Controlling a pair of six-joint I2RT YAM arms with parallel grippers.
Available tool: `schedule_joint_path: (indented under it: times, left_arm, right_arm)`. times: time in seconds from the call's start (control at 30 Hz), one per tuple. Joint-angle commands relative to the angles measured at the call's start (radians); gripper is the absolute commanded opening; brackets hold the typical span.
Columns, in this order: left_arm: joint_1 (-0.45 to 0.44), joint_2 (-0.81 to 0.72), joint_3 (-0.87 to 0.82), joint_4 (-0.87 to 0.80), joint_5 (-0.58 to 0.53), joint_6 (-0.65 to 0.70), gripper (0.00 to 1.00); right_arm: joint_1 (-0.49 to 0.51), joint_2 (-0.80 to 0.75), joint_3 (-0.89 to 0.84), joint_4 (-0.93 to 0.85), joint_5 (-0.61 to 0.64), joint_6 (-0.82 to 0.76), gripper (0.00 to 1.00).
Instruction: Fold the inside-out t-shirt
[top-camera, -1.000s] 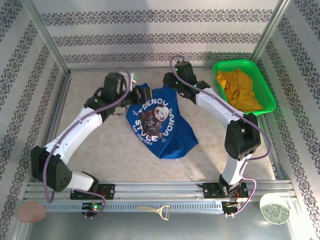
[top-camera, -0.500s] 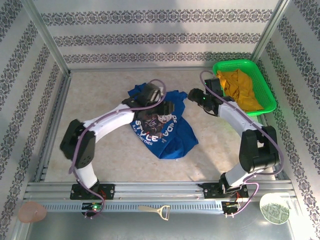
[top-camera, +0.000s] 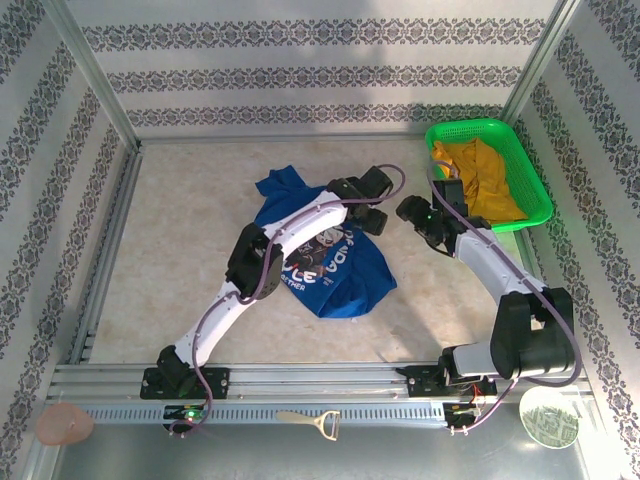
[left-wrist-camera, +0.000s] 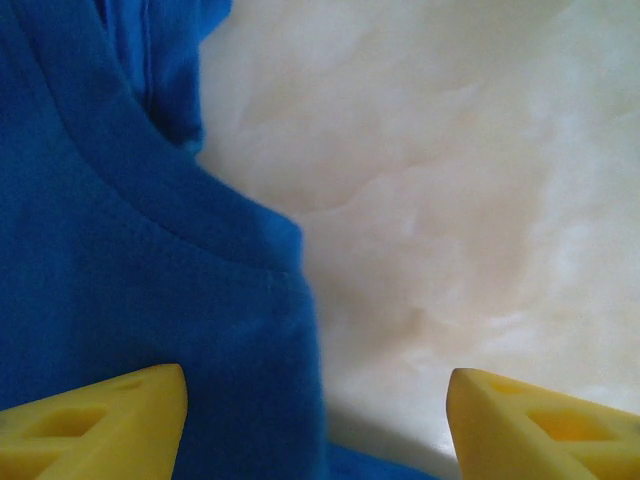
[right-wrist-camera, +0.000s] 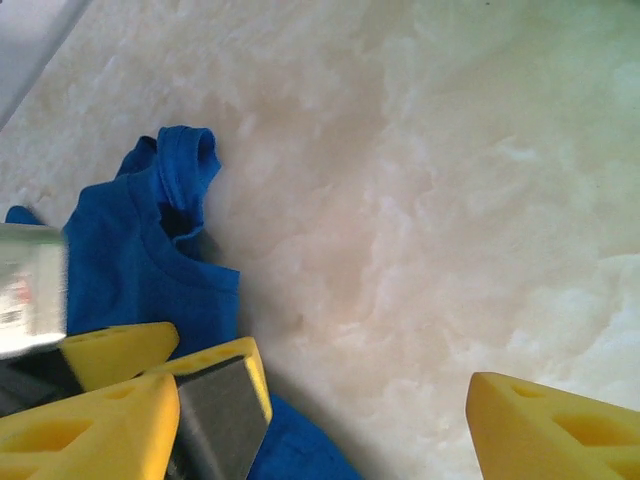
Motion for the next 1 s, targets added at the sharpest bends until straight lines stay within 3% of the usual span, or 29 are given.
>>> schedule_joint_path:
  times: [0.0, 0.07, 0.13, 0.2, 0.4, 0.57, 0.67, 0.73, 0.83, 0.87, 0.97]
  left_arm:
    - [0.012, 0.013, 0.061, -0.164, -0.071, 0.012, 0.68]
    - [0.019, 0.022, 0.064, -0.176, -0.079, 0.012, 0.57]
    - [0.027, 0.016, 0.068, -0.184, -0.079, 0.013, 0.28]
    - [0.029, -0.023, 0.061, -0.173, -0.092, 0.017, 0.09]
    - [0.048, -0.235, 0.028, -0.083, 0.003, 0.001, 0.07]
    - [0.101, -0.424, -0.128, 0.030, 0.185, -0.054, 0.11]
    - [0.136, -0.559, -0.327, 0.160, 0.298, -0.087, 0.13]
    - [0.167, -0.667, -0.525, 0.328, 0.388, -0.144, 0.22]
    - [0.226, -0.800, -0.810, 0.623, 0.484, -0.281, 0.21]
    - [0.241, -0.829, -0.887, 0.706, 0.501, -0.322, 0.19]
    - [0.294, -0.893, -1.079, 0.884, 0.555, -0.425, 0.01]
  right_arm:
    - [-0.007, -0.034, -0.024, -0.015, 0.006, 0.025, 0.76]
    - [-0.007, -0.038, -0.028, -0.011, -0.002, 0.028, 0.76]
    - [-0.006, -0.037, -0.026, -0.003, -0.019, 0.027, 0.76]
    - [-0.006, -0.032, -0.024, 0.007, -0.038, 0.024, 0.76]
    - [0.024, 0.004, 0.000, 0.056, -0.138, -0.008, 0.75]
    - [0.070, 0.029, 0.013, 0.143, -0.230, -0.024, 0.75]
    - [0.100, 0.044, 0.018, 0.199, -0.271, -0.021, 0.75]
    - [0.126, 0.057, 0.034, 0.202, -0.270, -0.033, 0.75]
    - [0.147, 0.084, 0.042, 0.209, -0.258, -0.028, 0.75]
    - [0.150, 0.087, 0.041, 0.217, -0.259, -0.021, 0.74]
    - [0.164, 0.097, 0.041, 0.234, -0.270, -0.019, 0.74]
